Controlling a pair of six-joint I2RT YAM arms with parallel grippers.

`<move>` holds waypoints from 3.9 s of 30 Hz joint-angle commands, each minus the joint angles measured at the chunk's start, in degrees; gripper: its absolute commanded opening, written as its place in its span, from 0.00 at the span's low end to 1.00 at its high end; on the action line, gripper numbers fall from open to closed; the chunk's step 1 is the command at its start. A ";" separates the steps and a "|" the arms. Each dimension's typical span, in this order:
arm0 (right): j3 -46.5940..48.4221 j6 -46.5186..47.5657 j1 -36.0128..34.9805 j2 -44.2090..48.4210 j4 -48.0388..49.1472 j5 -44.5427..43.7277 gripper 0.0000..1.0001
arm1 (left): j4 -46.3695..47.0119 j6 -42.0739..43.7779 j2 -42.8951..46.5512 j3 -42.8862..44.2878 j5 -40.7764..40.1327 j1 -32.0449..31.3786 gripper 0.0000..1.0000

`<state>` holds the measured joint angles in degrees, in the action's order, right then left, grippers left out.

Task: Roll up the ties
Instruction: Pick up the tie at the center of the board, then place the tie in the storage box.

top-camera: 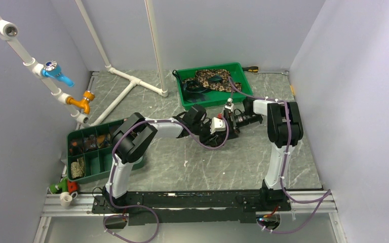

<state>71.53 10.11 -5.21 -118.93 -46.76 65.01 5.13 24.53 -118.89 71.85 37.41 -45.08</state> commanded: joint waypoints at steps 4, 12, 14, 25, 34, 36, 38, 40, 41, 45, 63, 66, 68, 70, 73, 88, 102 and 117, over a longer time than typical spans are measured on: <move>-0.44 -2.40 -1.86 0.33 1.09 -0.95 0.82 | -11.61 0.41 -4.00 -2.83 -2.99 0.43 0.12; -0.77 -7.54 -1.38 0.03 4.87 -8.10 0.22 | -10.87 0.43 -3.13 -3.62 -3.37 0.43 0.16; -0.33 -6.91 -1.38 0.00 4.15 -8.51 0.00 | -9.82 0.30 -2.36 -4.23 -3.40 0.50 0.31; -1.64 -2.22 -1.68 4.63 3.24 -9.22 0.00 | 4.08 -2.40 8.88 -10.64 -5.56 0.77 0.97; -2.50 0.90 -1.92 9.40 1.64 -7.98 0.00 | 13.41 -0.76 28.95 -24.68 -12.14 1.81 1.00; -2.82 2.00 -1.95 9.66 0.95 -8.06 0.00 | 14.94 -1.93 33.41 -27.18 -14.86 2.05 0.99; -3.03 3.35 -1.96 10.18 -0.01 -7.80 0.00 | 13.45 -3.89 36.86 -27.61 -16.58 2.52 0.99; -3.14 4.28 -2.19 11.69 -0.10 -8.25 0.00 | 7.76 -3.07 39.05 -25.09 -16.49 3.19 1.00; -3.15 4.30 -2.39 12.89 0.16 -8.97 0.00 | -0.57 -0.74 40.00 -22.87 -14.73 3.73 0.99; -1.41 4.80 -3.18 17.23 0.16 -10.70 0.00 | -10.47 -1.75 45.02 -19.30 -16.52 6.73 0.99; 7.56 -4.75 -10.31 29.24 2.38 -5.94 0.00 | -1.55 5.05 56.07 -25.35 -9.42 2.62 0.99; 7.19 -8.01 -12.39 30.09 5.15 -5.09 0.00 | 4.01 7.15 53.58 -25.76 -13.75 0.42 0.99; 7.78 -7.93 -13.81 29.95 4.94 -4.74 0.00 | 6.64 8.30 51.40 -25.39 -14.15 -0.05 0.99; 7.89 -7.32 -15.01 30.38 4.97 -4.80 0.00 | 7.74 9.37 49.06 -24.64 -14.19 -0.38 0.99; 8.54 -5.24 -16.45 30.35 2.94 -4.53 0.00 | 9.67 9.75 45.95 -23.97 -15.42 -0.80 0.99; 6.79 -7.14 -17.80 32.89 4.55 -2.00 0.00 | -0.04 10.26 44.22 -20.63 -13.91 -2.16 0.30; 8.71 -11.60 -14.23 35.22 10.82 -5.69 0.00 | -18.51 -13.10 55.52 -14.23 -1.89 10.51 0.99; 1.38 -51.06 -13.86 36.84 46.34 -3.62 0.00 | 12.27 -77.40 47.26 -11.73 18.95 27.41 0.99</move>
<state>74.35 -29.30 -18.98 -82.30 -12.34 58.63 -1.23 -29.95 -68.31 62.28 48.97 -19.77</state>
